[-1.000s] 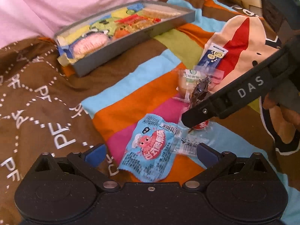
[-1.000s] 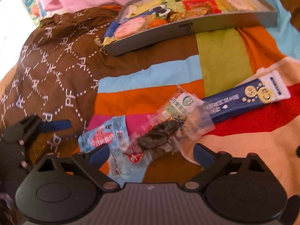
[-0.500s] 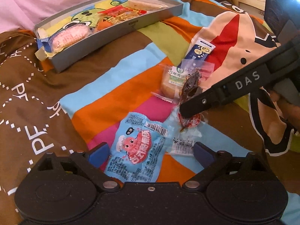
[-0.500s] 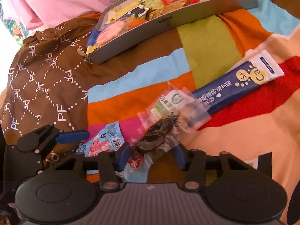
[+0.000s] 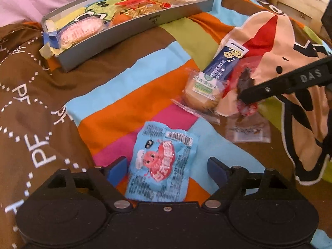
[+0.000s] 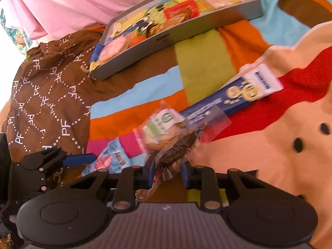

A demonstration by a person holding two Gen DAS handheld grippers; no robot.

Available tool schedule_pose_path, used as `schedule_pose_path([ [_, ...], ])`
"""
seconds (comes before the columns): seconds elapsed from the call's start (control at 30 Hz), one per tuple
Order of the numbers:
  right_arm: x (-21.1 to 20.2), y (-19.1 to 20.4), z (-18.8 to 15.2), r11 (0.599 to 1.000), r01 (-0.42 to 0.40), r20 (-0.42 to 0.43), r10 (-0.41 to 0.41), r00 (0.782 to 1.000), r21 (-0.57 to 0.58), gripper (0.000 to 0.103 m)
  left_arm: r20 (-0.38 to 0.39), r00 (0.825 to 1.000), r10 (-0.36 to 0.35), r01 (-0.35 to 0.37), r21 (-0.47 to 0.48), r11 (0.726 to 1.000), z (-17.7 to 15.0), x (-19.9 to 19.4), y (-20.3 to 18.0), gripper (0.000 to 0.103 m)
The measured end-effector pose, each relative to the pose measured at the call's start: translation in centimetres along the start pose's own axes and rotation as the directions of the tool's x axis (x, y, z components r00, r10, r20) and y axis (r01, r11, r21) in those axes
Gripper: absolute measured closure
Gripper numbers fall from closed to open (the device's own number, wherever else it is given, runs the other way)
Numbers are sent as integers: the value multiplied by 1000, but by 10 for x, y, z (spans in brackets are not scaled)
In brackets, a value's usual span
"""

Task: Organize snacks
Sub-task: 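Grasp the clear dried-meat pack with the right tool while the left tool grasps the blue crab-print pack, then lift the blue pack and dried-meat pack toward the tray with both tools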

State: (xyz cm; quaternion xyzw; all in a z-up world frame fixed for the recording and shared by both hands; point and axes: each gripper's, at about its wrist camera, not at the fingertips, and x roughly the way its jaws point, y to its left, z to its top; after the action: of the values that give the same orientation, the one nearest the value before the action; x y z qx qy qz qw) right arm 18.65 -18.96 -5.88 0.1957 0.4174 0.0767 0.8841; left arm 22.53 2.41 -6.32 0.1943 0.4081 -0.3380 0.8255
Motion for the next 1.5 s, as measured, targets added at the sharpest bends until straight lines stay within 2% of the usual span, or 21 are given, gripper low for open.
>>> schedule_pose_path([
  [0.13, -3, -11, 2, 1000, 1, -8, -1, 1000, -4, 75, -4, 1000, -5, 5, -44, 999, 5, 7, 4, 16],
  [0.23, 0, -15, 3, 1000, -13, -17, 13, 1000, 12, 70, 2, 1000, 0, 0, -48, 999, 3, 6, 2, 20],
  [0.3, 2, -14, 3, 1000, -21, -14, 21, 1000, 14, 66, -1, 1000, 6, -6, -50, 999, 2, 5, 0, 26],
  [0.37, 5, -11, 2, 1000, -27, -12, 27, 1000, 12, 57, -10, 1000, 12, -13, -58, 998, 1, 2, -1, 34],
  [0.5, 10, -6, 1, 1000, -31, -21, 31, 999, 8, 57, -29, 1000, 12, -15, -86, 996, 2, 0, -5, 39],
  [0.73, 6, -3, 1, 1000, -17, -23, 18, 1000, 24, 73, -43, 999, 10, -18, -187, 982, 1, -6, -16, 41],
  [0.83, -1, -3, 0, 1000, -12, -13, 12, 1000, 18, 81, -33, 999, 36, -44, -251, 967, -4, -10, -22, 41],
  [1.0, -11, -2, -2, 1000, -7, 1, 7, 1000, 18, 83, -22, 995, 97, -99, -328, 939, -12, -21, -41, 42],
  [1.2, -28, 5, -7, 1000, -3, 20, 3, 1000, 0, 86, -4, 996, 89, -83, -405, 911, -19, -36, -54, 42],
  [1.33, -42, 12, -11, 999, -3, 40, 4, 999, -37, 89, 18, 996, 89, -74, -413, 908, -25, -46, -65, 42],
  [1.5, -60, 17, -16, 996, 8, 68, -2, 998, -87, 89, 59, 993, 106, -67, -456, 888, -33, -60, -73, 42],
])
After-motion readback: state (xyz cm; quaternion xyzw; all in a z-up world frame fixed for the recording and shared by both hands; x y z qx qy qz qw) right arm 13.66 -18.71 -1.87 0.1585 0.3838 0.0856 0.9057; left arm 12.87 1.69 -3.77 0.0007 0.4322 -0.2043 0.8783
